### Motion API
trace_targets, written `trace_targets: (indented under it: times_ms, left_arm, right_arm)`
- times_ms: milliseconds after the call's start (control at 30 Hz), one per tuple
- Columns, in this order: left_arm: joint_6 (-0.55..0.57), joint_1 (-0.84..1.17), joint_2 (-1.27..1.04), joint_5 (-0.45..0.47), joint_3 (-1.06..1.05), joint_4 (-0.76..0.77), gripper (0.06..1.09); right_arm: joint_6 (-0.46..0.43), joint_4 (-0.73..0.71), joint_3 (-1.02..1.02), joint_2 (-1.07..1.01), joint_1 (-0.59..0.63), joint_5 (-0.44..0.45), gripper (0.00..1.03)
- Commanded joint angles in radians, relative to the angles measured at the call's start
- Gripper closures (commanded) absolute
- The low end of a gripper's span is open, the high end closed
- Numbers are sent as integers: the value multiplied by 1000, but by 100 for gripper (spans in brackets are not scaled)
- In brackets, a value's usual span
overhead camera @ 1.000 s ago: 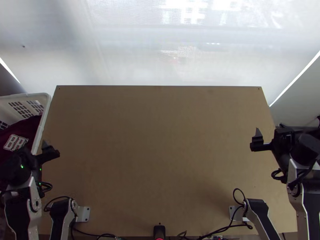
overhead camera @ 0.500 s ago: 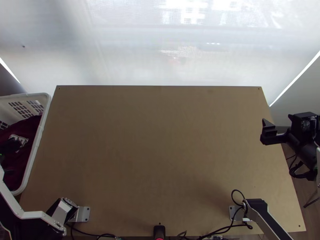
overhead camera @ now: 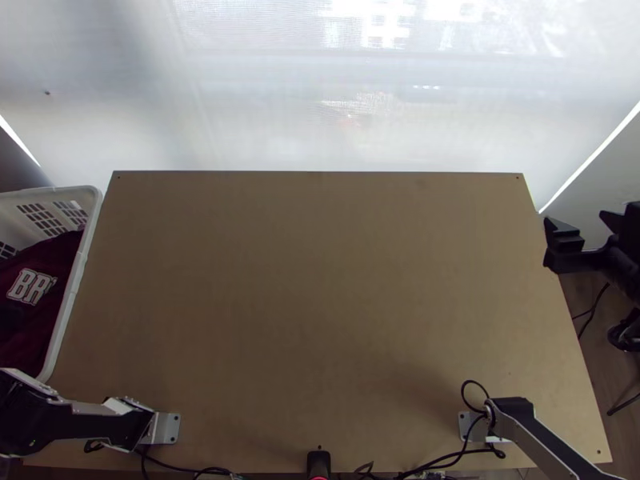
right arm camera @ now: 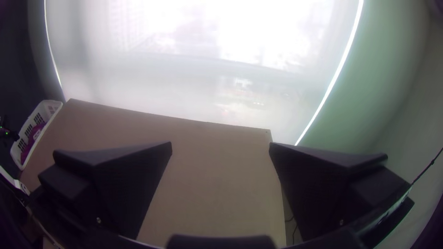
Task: Fold the t-shirt
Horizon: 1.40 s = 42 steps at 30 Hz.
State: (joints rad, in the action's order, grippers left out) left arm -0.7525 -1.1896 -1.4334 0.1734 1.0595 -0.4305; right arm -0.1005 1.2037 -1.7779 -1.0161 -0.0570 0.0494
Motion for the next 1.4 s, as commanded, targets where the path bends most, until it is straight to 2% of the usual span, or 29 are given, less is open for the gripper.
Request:
trace_targets:
  times_ms: [0, 133, 233, 333, 467, 700, 900, 1000, 1033, 1133, 1233, 1267, 1367]
  left_arm:
    - [-199, -34, -157, 9, 53, 50, 12]
    - [-231, -59, -277, 8, 102, 96, 12]
    - [-320, -74, -332, 1, 91, 88, 11]
    - [-343, -85, -349, -2, 100, 85, 12]
    - [-469, -99, -383, -28, 97, 67, 12]
    - [-499, -117, -458, -29, 131, 90, 12]
    - [-551, -128, -527, -55, 143, 173, 12]
    - [-550, -123, -541, -55, 157, 173, 13]
    - [-541, -123, -545, -54, 163, 173, 16]
    - [-469, -119, -579, -64, 191, 171, 17]
    - [-475, -123, -604, -80, 200, 171, 17]
    - [-476, -125, -610, -80, 198, 168, 18]
    - [-472, -125, -614, -78, 201, 165, 39]
  right_arm:
    - [10, 46, -84, -30, 20, 3, 5]
    - [19, 54, -94, -36, 28, 3, 5]
    - [25, 56, -109, -47, 40, 3, 5]
    - [27, 56, -118, -61, 40, 4, 5]
    - [25, 56, -121, -72, 39, 4, 5]
    - [27, 56, -121, -78, 39, 3, 5]
    - [24, 56, -127, -75, 39, 3, 5]
    - [25, 56, -127, -75, 39, 3, 5]
    - [25, 56, -127, -75, 39, 3, 5]
    - [24, 56, -127, -75, 39, 3, 5]
    - [25, 56, -127, -73, 40, 3, 5]
    - [25, 54, -127, -75, 42, 3, 5]
    - [25, 51, -127, -75, 46, 3, 5]
